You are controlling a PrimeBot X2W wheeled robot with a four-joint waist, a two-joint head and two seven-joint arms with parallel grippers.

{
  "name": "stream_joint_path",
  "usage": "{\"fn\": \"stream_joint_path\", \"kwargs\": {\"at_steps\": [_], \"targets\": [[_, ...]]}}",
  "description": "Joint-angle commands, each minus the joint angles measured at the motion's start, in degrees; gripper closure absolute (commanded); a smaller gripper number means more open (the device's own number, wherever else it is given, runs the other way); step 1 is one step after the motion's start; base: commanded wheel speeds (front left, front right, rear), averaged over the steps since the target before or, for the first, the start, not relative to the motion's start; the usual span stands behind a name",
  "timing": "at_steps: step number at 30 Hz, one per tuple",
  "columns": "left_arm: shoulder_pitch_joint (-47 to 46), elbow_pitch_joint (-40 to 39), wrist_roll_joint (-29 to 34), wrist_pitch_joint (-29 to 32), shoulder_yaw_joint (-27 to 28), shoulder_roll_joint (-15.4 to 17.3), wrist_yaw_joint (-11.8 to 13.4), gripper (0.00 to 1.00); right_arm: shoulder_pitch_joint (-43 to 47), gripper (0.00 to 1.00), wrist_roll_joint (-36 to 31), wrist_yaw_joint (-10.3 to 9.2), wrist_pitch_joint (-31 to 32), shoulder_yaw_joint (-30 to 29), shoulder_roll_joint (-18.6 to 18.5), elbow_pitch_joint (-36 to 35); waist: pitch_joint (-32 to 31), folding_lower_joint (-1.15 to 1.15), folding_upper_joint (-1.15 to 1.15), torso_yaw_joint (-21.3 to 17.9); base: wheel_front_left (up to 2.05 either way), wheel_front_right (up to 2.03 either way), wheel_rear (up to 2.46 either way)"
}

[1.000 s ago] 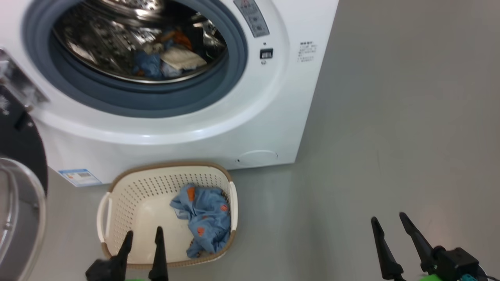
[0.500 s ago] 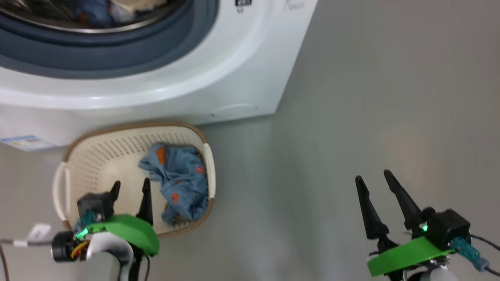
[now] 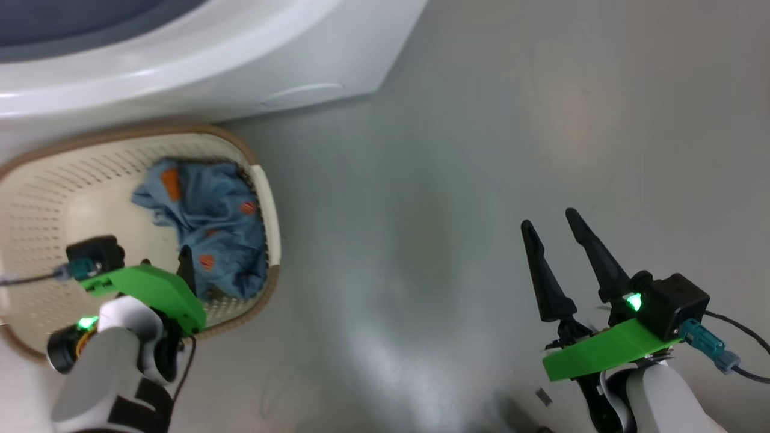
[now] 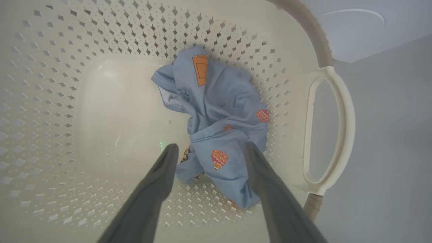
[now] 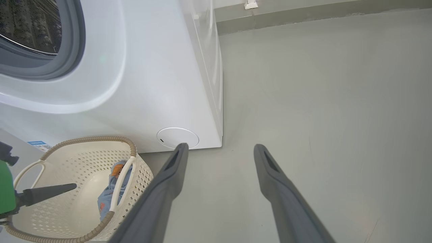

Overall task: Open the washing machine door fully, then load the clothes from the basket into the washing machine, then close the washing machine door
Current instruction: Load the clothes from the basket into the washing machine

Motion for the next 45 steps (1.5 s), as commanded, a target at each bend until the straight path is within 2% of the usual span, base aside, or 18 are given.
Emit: {"fn": "stream_joint_path", "kwargs": {"at_steps": [1, 15, 26, 45], "targets": [[-0.6, 0.3, -0.4, 0.2, 1.6, 2.0, 0.0, 0.00, 0.2, 0.00, 1.0, 0.57, -0.7, 1.5, 0.1, -1.2, 4.3, 0.00, 0.00, -3.4, 0.00, 0.00, 0.00], [-10.0, 11.8, -0.3, 2.7, 0.6, 4.8, -0.2, 0.00, -1.9, 0.00, 1.8, 0.57, -0.7, 2.3, 0.3, -1.6, 9.9, 0.00, 0.00, -6.5, 0.00, 0.00, 0.00], [-14.5, 15.8, 0.4, 0.1, -0.5, 6.3, -0.5, 0.00, -2.0, 0.00, 2.5, 0.57, -0.7, 2.4, 0.4, -2.0, 12.4, 0.00, 0.00, -7.9, 0.00, 0.00, 0.00], [-21.2, 20.4, 2.0, -1.6, -2.7, 9.8, 3.0, 0.00, -0.2, 0.00, 4.5, 0.57, -0.7, 0.1, 0.4, -5.7, 17.1, 0.00, 0.00, -12.1, 0.00, 0.00, 0.00]]}}
